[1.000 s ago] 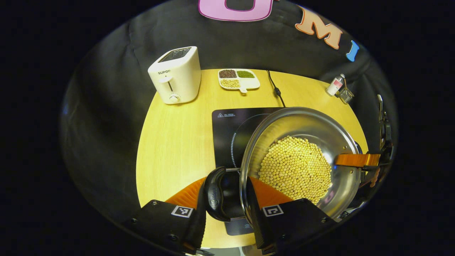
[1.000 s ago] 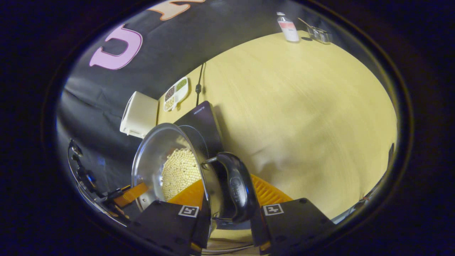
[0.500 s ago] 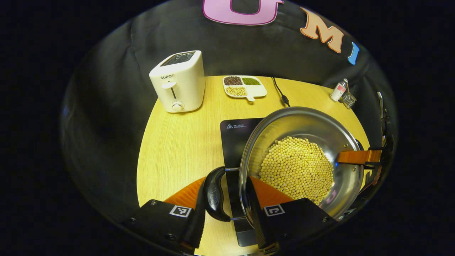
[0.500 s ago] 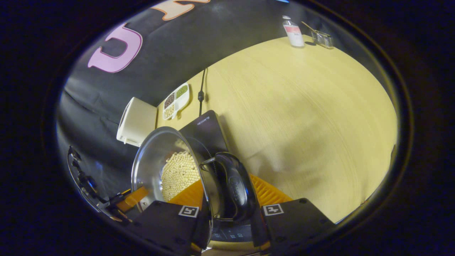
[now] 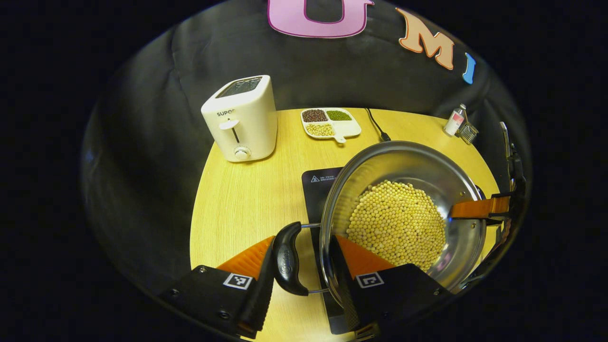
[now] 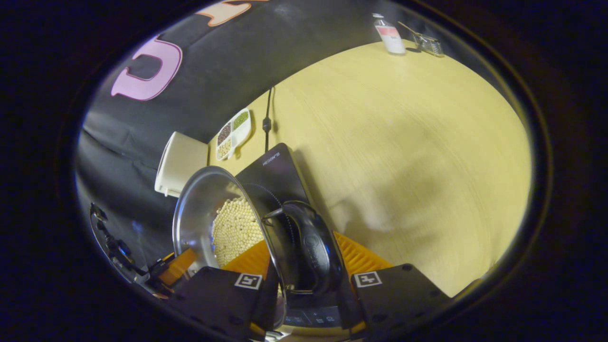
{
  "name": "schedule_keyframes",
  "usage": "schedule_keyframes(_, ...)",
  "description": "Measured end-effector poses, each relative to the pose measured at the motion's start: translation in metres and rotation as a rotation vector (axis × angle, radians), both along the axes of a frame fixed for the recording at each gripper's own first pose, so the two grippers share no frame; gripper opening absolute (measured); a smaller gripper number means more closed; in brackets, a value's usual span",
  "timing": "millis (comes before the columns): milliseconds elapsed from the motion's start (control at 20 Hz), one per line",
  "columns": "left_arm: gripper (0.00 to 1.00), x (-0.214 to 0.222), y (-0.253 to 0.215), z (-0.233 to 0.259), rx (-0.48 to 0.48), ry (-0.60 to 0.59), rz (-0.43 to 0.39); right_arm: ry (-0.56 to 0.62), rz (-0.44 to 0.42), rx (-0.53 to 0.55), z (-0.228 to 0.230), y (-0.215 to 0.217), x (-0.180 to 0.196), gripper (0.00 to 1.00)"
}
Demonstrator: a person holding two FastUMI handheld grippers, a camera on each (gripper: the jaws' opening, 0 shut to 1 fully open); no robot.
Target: First push the handle of the pot to place it horizontally, then grasp the pot with both hands and set it on the induction cooktop.
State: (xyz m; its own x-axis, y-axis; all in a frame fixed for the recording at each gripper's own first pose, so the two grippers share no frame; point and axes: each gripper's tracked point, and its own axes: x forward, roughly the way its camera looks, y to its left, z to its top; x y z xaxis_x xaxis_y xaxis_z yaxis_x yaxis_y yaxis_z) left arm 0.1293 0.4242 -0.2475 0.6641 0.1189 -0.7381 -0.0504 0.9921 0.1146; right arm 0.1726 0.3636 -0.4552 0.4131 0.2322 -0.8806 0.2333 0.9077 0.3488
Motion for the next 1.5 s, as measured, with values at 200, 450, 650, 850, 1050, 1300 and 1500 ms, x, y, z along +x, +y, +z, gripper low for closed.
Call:
schedule_keyframes(200, 0.68, -0.001, 0.0, -0.002, -0.013, -0.015, 0.02, -0.03, 0.002, 0.004, 0.005, 0.0, 0.004, 0.51)
schedule_keyframes(450, 0.97, -0.009, 0.005, 0.004, -0.038, -0.061, 0.101, -0.17, -0.011, 0.009, 0.039, -0.021, 0.02, 0.9)
schedule_keyframes(650, 0.98, -0.013, 0.009, 0.041, 0.012, -0.213, 0.145, -0.314, -0.04, -0.016, 0.081, -0.051, 0.029, 1.0)
schedule_keyframes(850, 0.97, -0.014, 0.004, 0.067, 0.038, -0.335, 0.168, -0.428, -0.041, -0.118, 0.119, -0.09, 0.024, 0.92)
schedule_keyframes(1050, 0.98, -0.027, -0.019, 0.086, 0.039, -0.379, 0.196, -0.516, -0.026, -0.148, 0.156, -0.112, 0.011, 0.92)
schedule_keyframes(1300, 0.98, -0.053, -0.067, 0.115, 0.066, -0.45, 0.237, -0.568, 0.025, -0.185, 0.192, -0.167, 0.007, 1.0)
schedule_keyframes(1500, 0.97, -0.075, -0.126, 0.144, 0.084, -0.508, 0.272, -0.687, 0.065, -0.206, 0.251, -0.21, 0.011, 0.92)
